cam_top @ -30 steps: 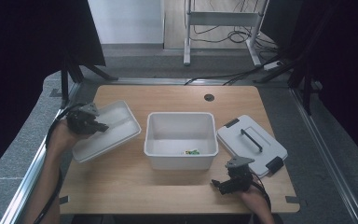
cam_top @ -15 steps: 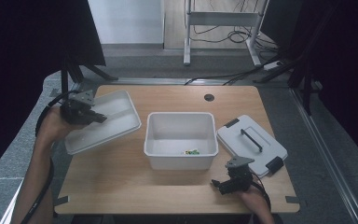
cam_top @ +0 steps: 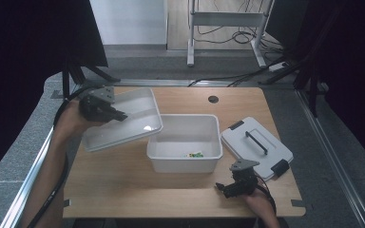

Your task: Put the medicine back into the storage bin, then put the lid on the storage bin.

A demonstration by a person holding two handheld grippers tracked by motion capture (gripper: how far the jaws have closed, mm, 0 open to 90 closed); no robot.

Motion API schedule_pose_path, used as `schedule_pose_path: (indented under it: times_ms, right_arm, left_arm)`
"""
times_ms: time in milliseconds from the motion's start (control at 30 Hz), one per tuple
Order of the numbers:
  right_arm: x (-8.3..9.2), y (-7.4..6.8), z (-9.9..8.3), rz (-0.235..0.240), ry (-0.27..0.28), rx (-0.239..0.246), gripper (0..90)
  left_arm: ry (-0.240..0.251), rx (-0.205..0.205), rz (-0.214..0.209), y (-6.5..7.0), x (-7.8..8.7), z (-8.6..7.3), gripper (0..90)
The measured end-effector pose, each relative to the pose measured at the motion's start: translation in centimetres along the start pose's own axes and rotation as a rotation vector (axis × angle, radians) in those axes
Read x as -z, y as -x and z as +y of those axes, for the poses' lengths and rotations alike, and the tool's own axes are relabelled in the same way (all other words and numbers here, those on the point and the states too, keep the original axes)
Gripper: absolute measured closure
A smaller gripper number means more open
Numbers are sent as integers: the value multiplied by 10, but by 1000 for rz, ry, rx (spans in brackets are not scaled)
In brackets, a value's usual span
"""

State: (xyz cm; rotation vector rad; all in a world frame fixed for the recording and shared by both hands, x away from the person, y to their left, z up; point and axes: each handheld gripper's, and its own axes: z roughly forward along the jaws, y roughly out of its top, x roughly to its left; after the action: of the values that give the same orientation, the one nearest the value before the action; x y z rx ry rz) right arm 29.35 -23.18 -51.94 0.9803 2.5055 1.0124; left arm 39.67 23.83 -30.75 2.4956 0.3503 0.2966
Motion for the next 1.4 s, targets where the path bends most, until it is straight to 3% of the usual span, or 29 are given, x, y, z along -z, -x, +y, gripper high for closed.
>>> schedule_pose_path:
  times_ms: [267, 800, 1267, 1400]
  right_arm:
    - [0, 0, 0, -1, 0, 1, 0]
    - [0, 0, 0, -2, 0, 2, 0]
    - [0, 0, 0, -2, 1, 4, 0]
    - [0, 0, 0, -2, 1, 4, 0]
  left_arm:
    - [16, -59, -43, 8, -27, 36, 892]
    - [25, -179, -140, 29, -96, 102, 892]
    - [4, -261, -207, 41, -148, 120, 892]
    - [-15, -250, -221, 40, -155, 119, 893]
